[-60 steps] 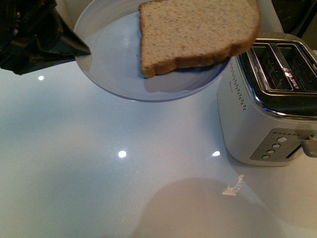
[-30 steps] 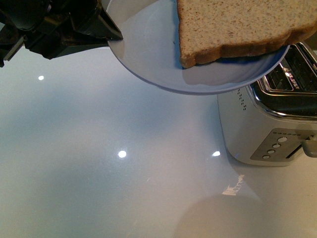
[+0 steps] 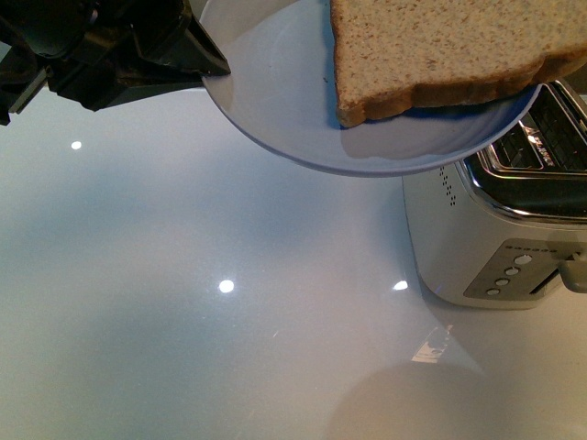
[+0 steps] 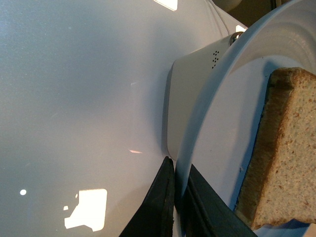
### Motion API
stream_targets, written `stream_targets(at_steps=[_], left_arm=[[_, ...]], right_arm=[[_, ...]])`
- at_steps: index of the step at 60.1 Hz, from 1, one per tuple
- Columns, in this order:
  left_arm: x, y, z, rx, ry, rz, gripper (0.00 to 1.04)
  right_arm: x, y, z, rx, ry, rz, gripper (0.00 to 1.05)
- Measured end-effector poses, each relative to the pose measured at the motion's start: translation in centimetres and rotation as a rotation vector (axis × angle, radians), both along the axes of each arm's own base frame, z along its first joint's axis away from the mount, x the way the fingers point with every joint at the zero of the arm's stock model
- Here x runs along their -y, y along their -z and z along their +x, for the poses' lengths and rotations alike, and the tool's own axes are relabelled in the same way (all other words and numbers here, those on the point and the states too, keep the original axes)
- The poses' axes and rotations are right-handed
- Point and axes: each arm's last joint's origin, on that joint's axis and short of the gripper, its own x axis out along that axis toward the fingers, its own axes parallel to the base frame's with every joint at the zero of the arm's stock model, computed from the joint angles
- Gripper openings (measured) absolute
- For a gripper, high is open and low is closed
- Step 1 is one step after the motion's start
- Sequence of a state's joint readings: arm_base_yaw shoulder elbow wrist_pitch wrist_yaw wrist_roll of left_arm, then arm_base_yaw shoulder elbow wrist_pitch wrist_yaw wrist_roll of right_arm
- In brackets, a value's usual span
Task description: Left arm holds plate, right arm toasts bread
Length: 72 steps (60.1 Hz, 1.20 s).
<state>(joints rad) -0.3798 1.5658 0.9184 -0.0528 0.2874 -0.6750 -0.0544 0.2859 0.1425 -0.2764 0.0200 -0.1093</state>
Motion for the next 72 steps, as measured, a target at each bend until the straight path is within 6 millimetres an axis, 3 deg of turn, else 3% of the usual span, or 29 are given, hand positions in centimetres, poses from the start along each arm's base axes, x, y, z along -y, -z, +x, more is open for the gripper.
stream_targets(at_steps=[15, 26, 46, 61, 72], left_arm=[[0.0, 0.0, 0.0, 0.0, 0.002, -0.002, 0.03], [0.0, 0.0, 0.0, 0.001, 0.001, -0.001, 0.03], [0.0, 0.0, 0.0, 0.001, 0.001, -0.001, 0.03], [0.0, 0.0, 0.0, 0.001, 0.001, -0.001, 0.03], [0.0, 0.0, 0.0, 0.001, 0.001, -0.001, 0.03]], right_arm=[[0.4, -4.5, 3.4, 0.108, 0.039, 0.148, 0.96], [-1.4, -6.9, 7.6, 0.175, 0.039, 0.357, 0.96], [-5.7, -6.0, 12.5, 0.107, -0.019, 0.63, 0.96], [-7.6, -3.9, 13.9, 0.026, 0.001, 0.778, 0.96], [-8.6, -3.6, 14.0, 0.008, -0.012, 0.837, 0.96]])
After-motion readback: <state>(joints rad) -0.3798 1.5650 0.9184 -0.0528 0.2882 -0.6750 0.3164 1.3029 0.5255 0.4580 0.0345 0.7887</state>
